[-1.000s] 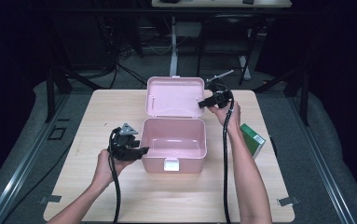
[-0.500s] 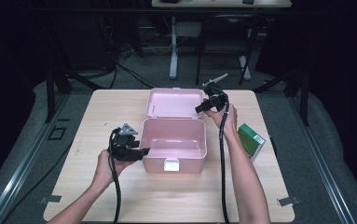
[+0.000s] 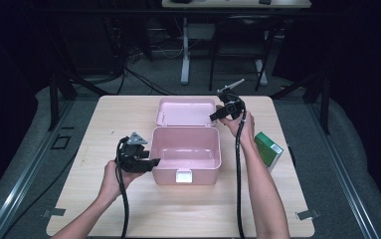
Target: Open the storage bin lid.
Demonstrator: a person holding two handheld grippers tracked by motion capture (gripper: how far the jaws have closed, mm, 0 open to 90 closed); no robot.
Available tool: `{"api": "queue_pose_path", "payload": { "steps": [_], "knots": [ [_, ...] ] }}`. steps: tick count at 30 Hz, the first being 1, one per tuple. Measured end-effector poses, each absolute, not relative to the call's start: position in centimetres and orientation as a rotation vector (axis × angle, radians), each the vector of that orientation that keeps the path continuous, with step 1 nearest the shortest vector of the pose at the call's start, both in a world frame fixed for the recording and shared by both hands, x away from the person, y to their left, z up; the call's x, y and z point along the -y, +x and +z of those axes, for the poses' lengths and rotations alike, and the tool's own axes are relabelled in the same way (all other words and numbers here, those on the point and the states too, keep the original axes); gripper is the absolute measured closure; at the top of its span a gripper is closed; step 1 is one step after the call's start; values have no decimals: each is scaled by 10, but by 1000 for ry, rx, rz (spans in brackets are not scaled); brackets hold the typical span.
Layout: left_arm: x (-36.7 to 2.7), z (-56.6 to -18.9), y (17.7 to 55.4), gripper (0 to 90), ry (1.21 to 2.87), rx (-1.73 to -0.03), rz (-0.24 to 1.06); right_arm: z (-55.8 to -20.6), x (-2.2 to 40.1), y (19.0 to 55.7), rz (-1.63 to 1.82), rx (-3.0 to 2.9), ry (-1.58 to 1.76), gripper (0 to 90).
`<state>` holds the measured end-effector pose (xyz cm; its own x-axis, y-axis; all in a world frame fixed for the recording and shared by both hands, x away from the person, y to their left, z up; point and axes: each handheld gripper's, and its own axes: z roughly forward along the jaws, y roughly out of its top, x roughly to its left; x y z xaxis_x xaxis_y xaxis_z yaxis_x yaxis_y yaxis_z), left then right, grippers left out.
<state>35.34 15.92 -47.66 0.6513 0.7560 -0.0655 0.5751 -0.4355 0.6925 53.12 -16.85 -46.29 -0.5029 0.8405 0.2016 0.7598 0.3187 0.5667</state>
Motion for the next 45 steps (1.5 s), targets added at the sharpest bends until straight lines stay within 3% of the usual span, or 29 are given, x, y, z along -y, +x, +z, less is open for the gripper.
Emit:
{"api": "queue_pose_path", "payload": {
  "steps": [11, 16, 27, 36, 45],
  "knots": [
    [-159, -473, 355, 496, 2196, -1017, 319, -456, 169, 528, 915, -2447, 1439, 520],
    [-163, -469, 358, 409, 2217, -1021, 301, -443, 173, 519, 888, -2453, 1387, 396],
    [-169, -459, 363, 321, 2271, -1006, 253, -410, 183, 491, 795, -2510, 1293, 145],
    [-174, -453, 370, 243, 2306, -1000, 203, -382, 193, 464, 736, -2544, 1166, 58],
    [-177, -449, 373, 168, 2333, -992, 167, -374, 218, 444, 633, -2585, 1140, 36]
  ]
}}
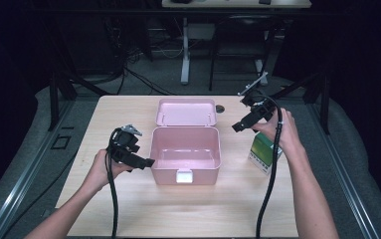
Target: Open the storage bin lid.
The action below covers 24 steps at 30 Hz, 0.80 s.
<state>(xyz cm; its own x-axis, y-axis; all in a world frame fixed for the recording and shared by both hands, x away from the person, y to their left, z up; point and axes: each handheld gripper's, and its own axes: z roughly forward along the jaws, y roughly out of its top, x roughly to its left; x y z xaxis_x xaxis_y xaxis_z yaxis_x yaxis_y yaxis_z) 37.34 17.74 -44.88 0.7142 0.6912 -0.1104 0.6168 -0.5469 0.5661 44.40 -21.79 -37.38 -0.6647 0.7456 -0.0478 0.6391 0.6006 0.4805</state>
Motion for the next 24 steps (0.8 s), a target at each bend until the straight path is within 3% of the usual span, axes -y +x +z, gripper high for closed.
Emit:
{"api": "queue_pose_path", "payload": {
  "steps": [18, 24],
  "knots": [
    [-209, -437, 373, 79, 2406, -1024, 167, -401, 261, 425, 381, -2659, 1237, 81],
    [-223, -446, 372, 74, 2408, -1059, 172, -413, 265, 425, 258, -2707, 1243, 144]
  ]
}}
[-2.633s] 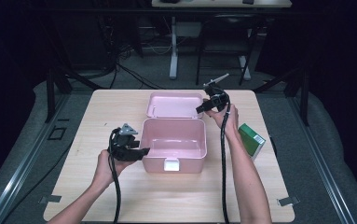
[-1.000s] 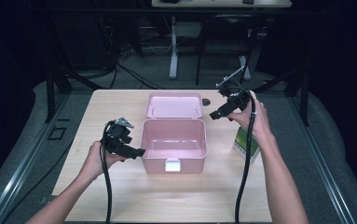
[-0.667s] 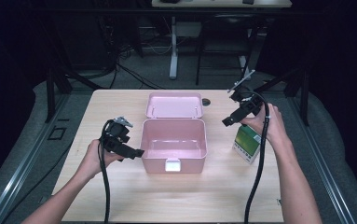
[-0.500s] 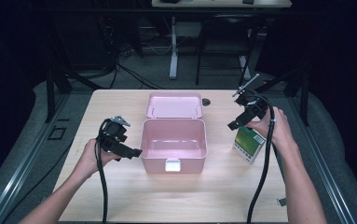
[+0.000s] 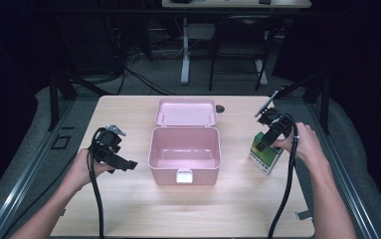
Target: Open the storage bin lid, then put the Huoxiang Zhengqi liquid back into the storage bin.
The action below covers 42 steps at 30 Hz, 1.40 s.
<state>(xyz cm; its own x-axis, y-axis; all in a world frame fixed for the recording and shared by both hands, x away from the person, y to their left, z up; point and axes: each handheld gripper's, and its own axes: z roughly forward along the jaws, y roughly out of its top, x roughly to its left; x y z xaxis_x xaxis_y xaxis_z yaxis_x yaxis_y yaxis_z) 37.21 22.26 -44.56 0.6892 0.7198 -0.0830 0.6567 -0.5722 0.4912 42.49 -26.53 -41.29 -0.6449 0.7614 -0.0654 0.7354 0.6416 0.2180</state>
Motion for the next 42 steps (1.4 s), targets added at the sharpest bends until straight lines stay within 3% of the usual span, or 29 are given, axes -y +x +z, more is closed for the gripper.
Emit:
{"api": "queue_pose_path", "payload": {
  "steps": [14, 23, 30, 42],
  "knots": [
    [-241, -469, 370, 50, 2414, -1111, 175, -422, 270, 427, 187, -2703, 1235, 421],
    [-251, -482, 371, 38, 2436, -1132, 183, -432, 268, 434, 162, -2758, 1248, 481],
    [-256, -493, 369, 26, 2445, -1146, 199, -437, 269, 437, 159, -2770, 1264, 590],
    [-256, -497, 369, 24, 2454, -1135, 198, -435, 268, 438, 136, -2783, 1243, 627]
  ]
}}
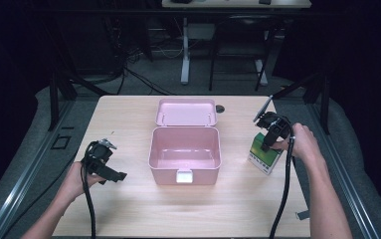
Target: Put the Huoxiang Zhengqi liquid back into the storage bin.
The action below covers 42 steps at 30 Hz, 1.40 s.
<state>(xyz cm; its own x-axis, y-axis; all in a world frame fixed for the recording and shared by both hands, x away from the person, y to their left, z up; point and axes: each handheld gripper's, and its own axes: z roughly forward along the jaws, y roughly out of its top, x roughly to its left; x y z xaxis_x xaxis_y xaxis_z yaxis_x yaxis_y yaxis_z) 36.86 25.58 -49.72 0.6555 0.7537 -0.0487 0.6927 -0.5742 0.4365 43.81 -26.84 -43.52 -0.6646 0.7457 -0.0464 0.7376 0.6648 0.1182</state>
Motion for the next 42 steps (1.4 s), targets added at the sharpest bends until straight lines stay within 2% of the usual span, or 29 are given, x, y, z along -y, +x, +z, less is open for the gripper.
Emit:
{"api": "queue_pose_path", "payload": {
  "steps": [17, 42],
  "knots": [
    [-251, -495, 369, 23, 2471, -1117, 199, -434, 266, 442, 55, -2842, 1236, 627],
    [-256, -493, 370, 20, 2470, -1118, 210, -405, 251, 440, 62, -2846, 1113, 628]
  ]
}}
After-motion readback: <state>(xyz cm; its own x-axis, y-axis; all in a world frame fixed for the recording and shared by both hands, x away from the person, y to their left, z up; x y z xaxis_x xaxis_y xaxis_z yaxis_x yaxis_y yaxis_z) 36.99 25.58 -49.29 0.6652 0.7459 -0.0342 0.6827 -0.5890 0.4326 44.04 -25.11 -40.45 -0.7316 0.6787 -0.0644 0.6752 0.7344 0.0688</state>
